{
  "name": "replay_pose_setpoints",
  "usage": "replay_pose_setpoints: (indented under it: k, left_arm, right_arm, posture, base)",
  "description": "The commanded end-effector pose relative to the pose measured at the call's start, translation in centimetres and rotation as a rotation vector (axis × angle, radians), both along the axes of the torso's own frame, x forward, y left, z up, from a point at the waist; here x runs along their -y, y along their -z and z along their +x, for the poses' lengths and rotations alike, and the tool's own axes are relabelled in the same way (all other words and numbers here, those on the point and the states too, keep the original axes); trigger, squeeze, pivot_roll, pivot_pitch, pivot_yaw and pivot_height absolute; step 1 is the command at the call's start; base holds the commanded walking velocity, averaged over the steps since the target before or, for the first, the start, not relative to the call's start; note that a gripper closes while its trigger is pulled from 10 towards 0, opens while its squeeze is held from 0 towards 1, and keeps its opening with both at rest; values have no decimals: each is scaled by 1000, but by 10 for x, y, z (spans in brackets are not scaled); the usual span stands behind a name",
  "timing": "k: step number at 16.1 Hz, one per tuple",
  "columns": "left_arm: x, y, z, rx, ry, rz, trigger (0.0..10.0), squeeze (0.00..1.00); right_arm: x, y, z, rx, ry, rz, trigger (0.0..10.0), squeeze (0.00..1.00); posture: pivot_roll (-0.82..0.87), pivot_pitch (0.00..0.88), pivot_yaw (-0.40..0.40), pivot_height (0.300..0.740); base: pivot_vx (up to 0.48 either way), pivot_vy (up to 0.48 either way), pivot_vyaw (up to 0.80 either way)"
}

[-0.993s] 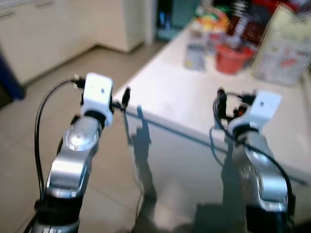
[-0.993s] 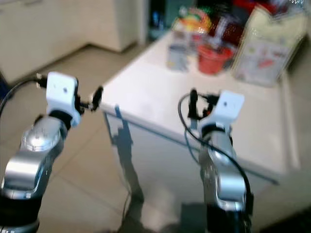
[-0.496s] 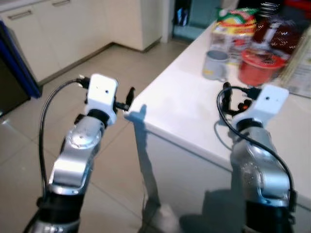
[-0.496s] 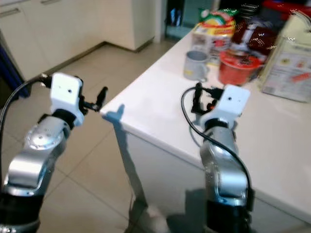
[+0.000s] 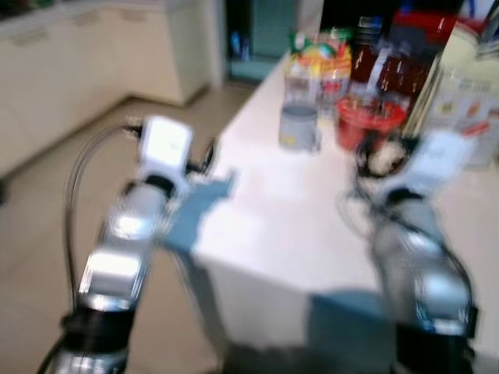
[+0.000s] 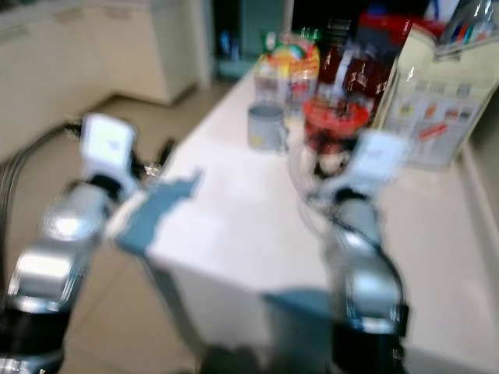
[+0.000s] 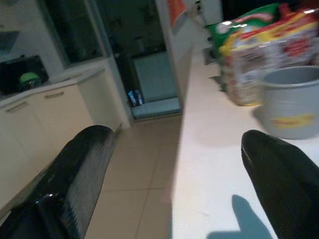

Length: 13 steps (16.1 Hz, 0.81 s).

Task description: Setting the table

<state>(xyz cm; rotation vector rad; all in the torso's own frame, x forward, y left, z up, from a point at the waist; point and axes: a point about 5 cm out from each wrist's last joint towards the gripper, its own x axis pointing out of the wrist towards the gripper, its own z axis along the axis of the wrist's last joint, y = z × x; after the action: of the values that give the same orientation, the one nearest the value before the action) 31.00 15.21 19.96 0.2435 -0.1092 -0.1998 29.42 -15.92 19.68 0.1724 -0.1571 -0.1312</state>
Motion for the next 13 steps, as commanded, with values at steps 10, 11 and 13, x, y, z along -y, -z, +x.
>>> replay_pose_setpoints:
  k: [10,11,13]
  left_arm:
    - [0,3,-1,-14,-16,-1,10000,0]
    - [0,4,-1,-18,-16,-3,10000,0]
    - [0,4,0,-21,-12,-5,10000,0]
  right_arm:
    - [0,-2,7,-33,-33,-11,10000,0]
    - [0,-1,7,-43,-40,-10,10000,0]
    - [-1,2,8,-64,-47,-11,10000,0]
  posture:
    - [2,0,3,740]
    - [1,0,4,740]
    - [-2,0,6,740]
  base:
    - [0,0,0]
    - [0,0,0]
    - [0,0,0]
